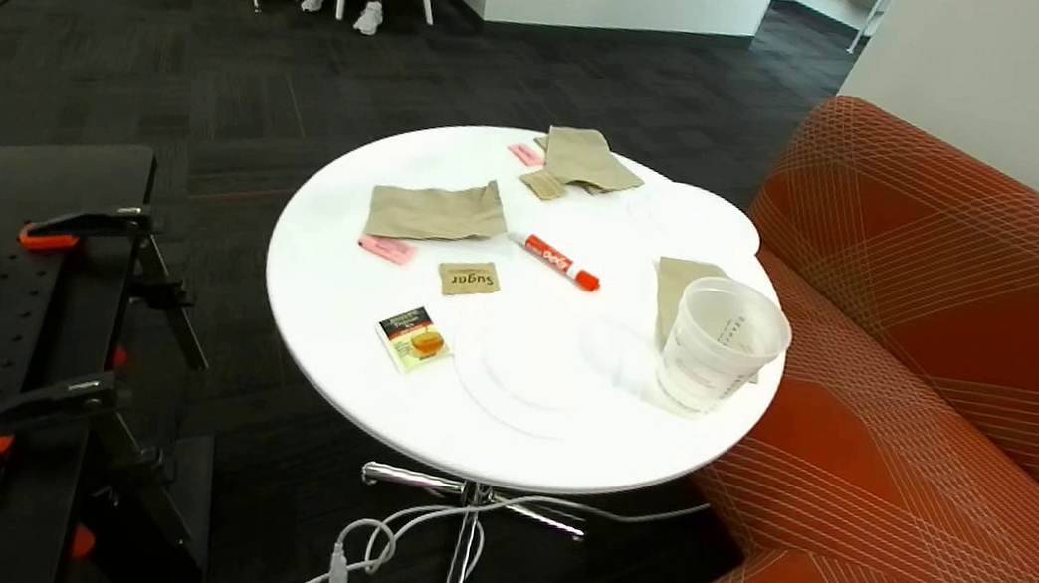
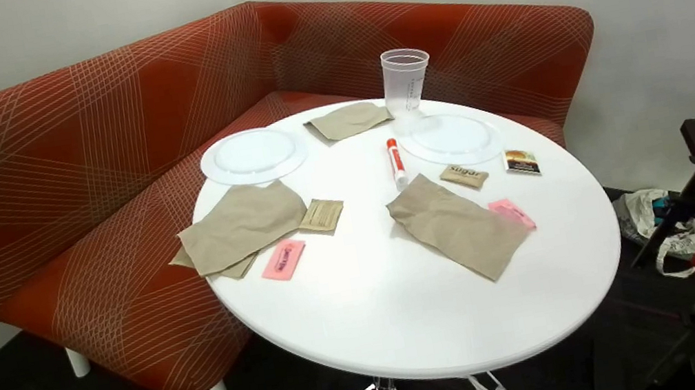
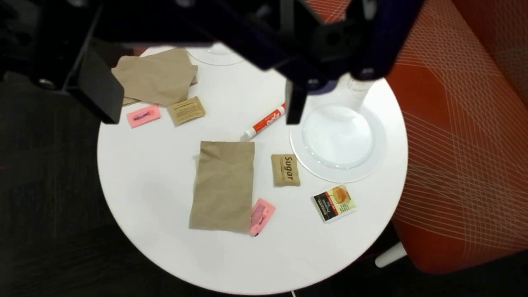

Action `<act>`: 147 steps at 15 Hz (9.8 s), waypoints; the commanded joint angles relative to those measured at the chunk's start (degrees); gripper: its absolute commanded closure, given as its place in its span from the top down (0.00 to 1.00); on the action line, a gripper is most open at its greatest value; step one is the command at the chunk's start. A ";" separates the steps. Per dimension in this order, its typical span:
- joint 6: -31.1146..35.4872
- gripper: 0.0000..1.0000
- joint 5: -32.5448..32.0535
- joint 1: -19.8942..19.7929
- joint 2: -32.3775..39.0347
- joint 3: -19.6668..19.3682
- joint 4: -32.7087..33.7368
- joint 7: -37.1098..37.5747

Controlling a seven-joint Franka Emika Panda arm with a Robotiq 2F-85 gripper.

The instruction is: Put the marker in the cup

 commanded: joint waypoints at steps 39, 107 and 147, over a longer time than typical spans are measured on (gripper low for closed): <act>48.88 1.00 0.38 3.79 46.60 -16.00 3.37 32.27; 30.95 0.05 -60.15 16.95 51.79 -31.04 25.27 80.51; -5.45 0.05 -80.17 2.28 69.52 -11.30 38.34 110.68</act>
